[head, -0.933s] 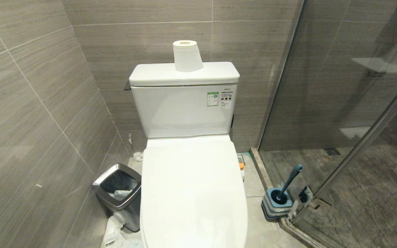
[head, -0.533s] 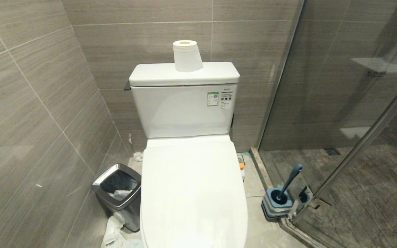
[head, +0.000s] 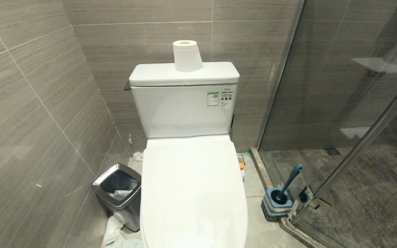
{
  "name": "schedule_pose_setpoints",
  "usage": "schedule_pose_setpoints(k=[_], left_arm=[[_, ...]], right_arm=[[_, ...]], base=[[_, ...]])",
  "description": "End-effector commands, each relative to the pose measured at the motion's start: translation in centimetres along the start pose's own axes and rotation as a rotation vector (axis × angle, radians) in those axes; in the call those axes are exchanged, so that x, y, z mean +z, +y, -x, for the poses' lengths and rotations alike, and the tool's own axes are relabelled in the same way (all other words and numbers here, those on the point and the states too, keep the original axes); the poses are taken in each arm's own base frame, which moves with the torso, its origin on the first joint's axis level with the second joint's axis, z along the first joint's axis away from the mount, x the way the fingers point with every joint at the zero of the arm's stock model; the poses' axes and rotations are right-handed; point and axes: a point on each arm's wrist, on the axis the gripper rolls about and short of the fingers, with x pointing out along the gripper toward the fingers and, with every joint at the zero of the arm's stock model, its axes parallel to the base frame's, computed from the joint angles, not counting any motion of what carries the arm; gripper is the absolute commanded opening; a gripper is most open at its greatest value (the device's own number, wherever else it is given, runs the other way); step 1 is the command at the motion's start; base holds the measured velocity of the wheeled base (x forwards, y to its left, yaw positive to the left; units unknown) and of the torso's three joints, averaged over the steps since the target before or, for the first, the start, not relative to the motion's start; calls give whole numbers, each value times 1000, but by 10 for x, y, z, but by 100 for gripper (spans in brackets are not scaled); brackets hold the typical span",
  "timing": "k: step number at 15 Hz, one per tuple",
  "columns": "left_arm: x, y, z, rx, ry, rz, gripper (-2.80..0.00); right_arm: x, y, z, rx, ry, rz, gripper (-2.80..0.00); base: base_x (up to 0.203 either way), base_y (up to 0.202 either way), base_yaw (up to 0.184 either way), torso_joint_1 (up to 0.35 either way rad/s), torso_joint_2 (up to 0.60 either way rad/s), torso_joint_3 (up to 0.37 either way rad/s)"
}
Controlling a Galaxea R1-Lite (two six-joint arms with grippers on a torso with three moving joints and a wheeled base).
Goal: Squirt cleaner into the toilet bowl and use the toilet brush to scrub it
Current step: Use the left hand to lift the toilet lid slightly
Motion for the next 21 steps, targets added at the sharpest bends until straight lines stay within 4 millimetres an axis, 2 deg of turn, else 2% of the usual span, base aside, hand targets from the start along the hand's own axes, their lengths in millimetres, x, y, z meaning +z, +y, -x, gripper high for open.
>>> schedule_pose_setpoints(k=[1,4,7,10,12,15,19,21], left_arm=[[7,0,2,-5,-22,-33,-280],[40,1,10,-9,-34,-70,-280],[78,2,6,-10,-1,-75,-280],[118,3,-7,-11,17,-78,-280],[144,4,-24,-12,47,-79,-280],[176,5,-63,-18,118,-95,-280],[200,5,-144,-49,267,-97,-280],[205,3,-184,-92,318,-89,-280]], right_arm=[[0,0,0,4,1,0,-280],[0,0,0,1,0,0,-280],[0,0,0,2,0,0,-280],[0,0,0,1,1,0,-280],[0,0,0,1,1,0,-280],[0,0,0,1,0,0,-280],[0,0,0,1,0,0,-280],[0,0,0,1,0,0,-280]], base=[[0,0,0,0,0,0],[0,0,0,0,0,0],[0,0,0,0,0,0],[0,0,0,0,0,0],[0,0,0,0,0,0],[0,0,0,0,0,0],[0,0,0,0,0,0],[0,0,0,0,0,0]])
